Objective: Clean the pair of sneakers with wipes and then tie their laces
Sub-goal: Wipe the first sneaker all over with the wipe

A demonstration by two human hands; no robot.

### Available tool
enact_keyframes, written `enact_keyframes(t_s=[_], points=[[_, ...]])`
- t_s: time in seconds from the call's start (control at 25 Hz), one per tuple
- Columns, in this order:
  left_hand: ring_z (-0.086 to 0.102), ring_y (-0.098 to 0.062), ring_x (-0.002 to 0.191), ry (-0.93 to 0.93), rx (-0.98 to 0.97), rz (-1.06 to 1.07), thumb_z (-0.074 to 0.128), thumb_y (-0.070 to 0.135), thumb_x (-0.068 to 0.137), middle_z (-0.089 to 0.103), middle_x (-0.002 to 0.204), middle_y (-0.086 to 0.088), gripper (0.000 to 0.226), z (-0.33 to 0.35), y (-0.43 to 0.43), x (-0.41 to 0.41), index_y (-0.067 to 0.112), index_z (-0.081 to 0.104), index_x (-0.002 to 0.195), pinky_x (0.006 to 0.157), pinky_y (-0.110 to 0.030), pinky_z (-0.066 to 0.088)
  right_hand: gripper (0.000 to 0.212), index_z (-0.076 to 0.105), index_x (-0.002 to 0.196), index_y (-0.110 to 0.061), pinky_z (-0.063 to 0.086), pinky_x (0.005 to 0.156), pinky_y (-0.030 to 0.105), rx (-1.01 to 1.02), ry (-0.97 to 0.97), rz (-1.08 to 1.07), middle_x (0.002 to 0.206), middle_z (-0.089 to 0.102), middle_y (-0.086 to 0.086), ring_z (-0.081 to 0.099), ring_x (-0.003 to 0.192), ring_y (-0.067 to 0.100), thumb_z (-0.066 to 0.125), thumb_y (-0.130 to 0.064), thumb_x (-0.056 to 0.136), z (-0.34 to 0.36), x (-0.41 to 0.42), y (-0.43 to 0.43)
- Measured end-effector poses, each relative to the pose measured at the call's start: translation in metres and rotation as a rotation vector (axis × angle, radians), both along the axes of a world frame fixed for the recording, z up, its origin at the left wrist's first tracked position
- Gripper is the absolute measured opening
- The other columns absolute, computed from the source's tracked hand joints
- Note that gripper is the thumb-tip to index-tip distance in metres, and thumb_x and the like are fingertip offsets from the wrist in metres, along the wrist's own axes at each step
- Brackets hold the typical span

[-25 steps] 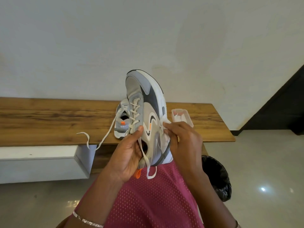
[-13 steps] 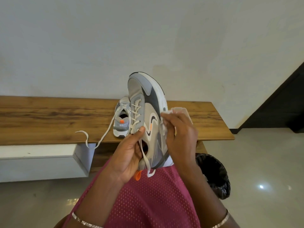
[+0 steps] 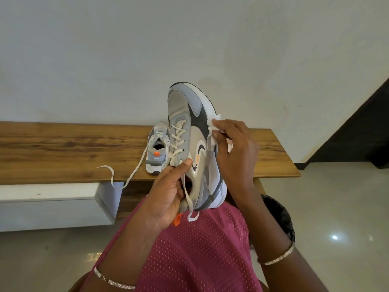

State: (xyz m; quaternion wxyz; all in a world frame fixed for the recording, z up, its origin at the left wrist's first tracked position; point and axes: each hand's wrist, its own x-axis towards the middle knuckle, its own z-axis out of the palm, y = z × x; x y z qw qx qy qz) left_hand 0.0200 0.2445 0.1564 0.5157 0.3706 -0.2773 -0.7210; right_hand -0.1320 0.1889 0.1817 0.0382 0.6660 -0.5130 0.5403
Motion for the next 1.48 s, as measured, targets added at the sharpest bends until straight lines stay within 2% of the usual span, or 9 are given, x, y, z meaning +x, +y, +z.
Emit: enact_keyframes(t_s=[0.12,0.24,0.36,0.6,0.76,0.92,1.12,1.28,1.48], points=[[0.073,-0.017,0.071,0.014,0.006,0.046,0.059,0.024,0.095,0.074,0.085,-0.01,0.03,-0.002,-0.003,0.006,0.002,0.067,0.114,0.058,-0.031,0.06,0.024,0.074,0.109,-0.009,0.05,0.08,0.016,0.045,0.059,0.034,0.105,0.07,0.002,0.063,0.097,0.01,0.066,0.003,0.089,-0.022,0.002,0.02],[0.066,-0.031,0.094,0.016,0.014,0.073,0.066,0.029,0.091,0.067,0.111,-0.02,0.032,-0.003,-0.004,0.013,0.01,0.072,0.116,0.085,-0.042,0.053,0.024,0.074,0.107,-0.009,0.043,0.089,0.006,0.114,0.095,0.044,0.106,0.072,0.001,0.063,0.101,0.009,0.067,0.004,0.088,-0.038,-0.003,0.041],[0.063,-0.032,0.093,0.016,0.048,0.094,0.069,0.032,0.089,0.064,0.116,-0.018,0.029,-0.003,-0.006,0.015,0.013,0.075,0.11,0.086,-0.04,0.048,0.022,0.075,0.104,-0.01,0.041,0.087,0.002,0.176,0.109,0.061,0.104,0.072,0.001,0.064,0.098,0.011,0.068,0.003,0.087,-0.033,-0.008,0.042],[0.069,-0.023,0.071,0.036,0.075,0.064,0.064,0.028,0.093,0.068,0.092,-0.017,0.031,0.002,-0.002,0.007,0.005,0.069,0.114,0.064,-0.037,0.058,0.02,0.073,0.106,-0.01,0.051,0.073,0.021,0.052,0.068,0.038,0.103,0.069,0.0,0.063,0.092,0.013,0.064,0.001,0.091,-0.003,0.003,0.012],[0.066,-0.034,0.114,0.107,0.087,0.094,0.065,0.026,0.092,0.066,0.126,-0.021,0.04,0.006,-0.001,0.014,0.008,0.065,0.127,0.101,-0.05,0.051,0.021,0.071,0.11,-0.011,0.052,0.077,0.022,0.101,0.118,0.079,0.108,0.067,0.001,0.062,0.097,0.014,0.064,-0.002,0.092,-0.009,0.008,0.021],[0.073,-0.028,0.1,0.184,0.131,0.109,0.061,0.024,0.094,0.072,0.117,-0.018,0.042,0.004,-0.002,0.023,0.008,0.061,0.132,0.081,-0.045,0.062,0.021,0.074,0.106,-0.012,0.057,0.081,0.028,0.236,0.197,0.166,0.105,0.071,-0.001,0.064,0.095,0.011,0.069,-0.002,0.088,-0.023,-0.007,0.047],[0.074,-0.026,0.096,0.22,0.133,0.115,0.058,0.023,0.096,0.074,0.112,-0.016,0.04,0.004,-0.002,0.02,0.008,0.061,0.133,0.082,-0.045,0.061,0.021,0.075,0.102,-0.012,0.058,0.074,0.026,0.244,0.2,0.187,0.101,0.073,0.0,0.065,0.087,0.008,0.074,0.0,0.084,-0.017,-0.016,0.055],[0.076,-0.024,0.088,0.223,0.118,0.065,0.057,0.02,0.097,0.076,0.102,-0.014,0.029,0.006,0.004,0.01,0.009,0.066,0.122,0.071,-0.039,0.063,0.022,0.073,0.109,-0.012,0.057,0.079,0.028,0.17,0.144,0.138,0.103,0.074,0.0,0.066,0.091,0.011,0.07,-0.004,0.089,-0.002,-0.002,0.032],[0.074,-0.026,0.095,0.219,0.123,0.087,0.061,0.021,0.093,0.074,0.11,-0.016,0.034,0.007,0.0,0.015,0.008,0.066,0.124,0.077,-0.042,0.063,0.021,0.073,0.11,-0.011,0.052,0.085,0.025,0.177,0.222,0.117,0.107,0.073,0.001,0.067,0.098,0.015,0.07,-0.007,0.09,-0.011,-0.004,0.041]])
